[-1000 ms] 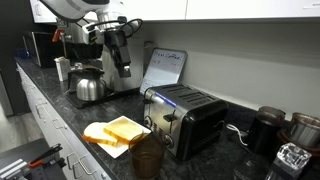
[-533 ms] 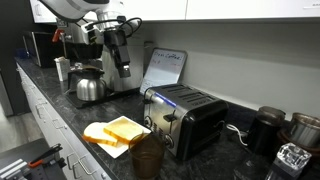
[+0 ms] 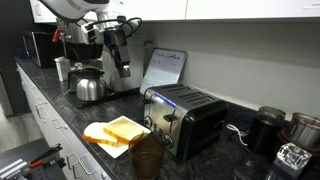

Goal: Push the left lever on the toaster downwards

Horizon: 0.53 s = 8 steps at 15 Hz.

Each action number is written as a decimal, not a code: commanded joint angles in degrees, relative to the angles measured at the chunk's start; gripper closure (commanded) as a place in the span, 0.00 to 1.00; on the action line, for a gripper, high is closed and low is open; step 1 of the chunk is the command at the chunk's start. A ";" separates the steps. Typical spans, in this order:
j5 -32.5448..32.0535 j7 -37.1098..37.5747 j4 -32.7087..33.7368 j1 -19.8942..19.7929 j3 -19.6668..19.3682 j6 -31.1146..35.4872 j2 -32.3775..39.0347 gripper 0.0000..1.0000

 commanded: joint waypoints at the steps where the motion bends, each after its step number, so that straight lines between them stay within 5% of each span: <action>1: 0.06 -0.08 0.10 -0.05 0.04 -0.13 0.00 0.00; 8: 0.49 0.50 0.57 -0.60 -0.59 0.80 1.42 0.00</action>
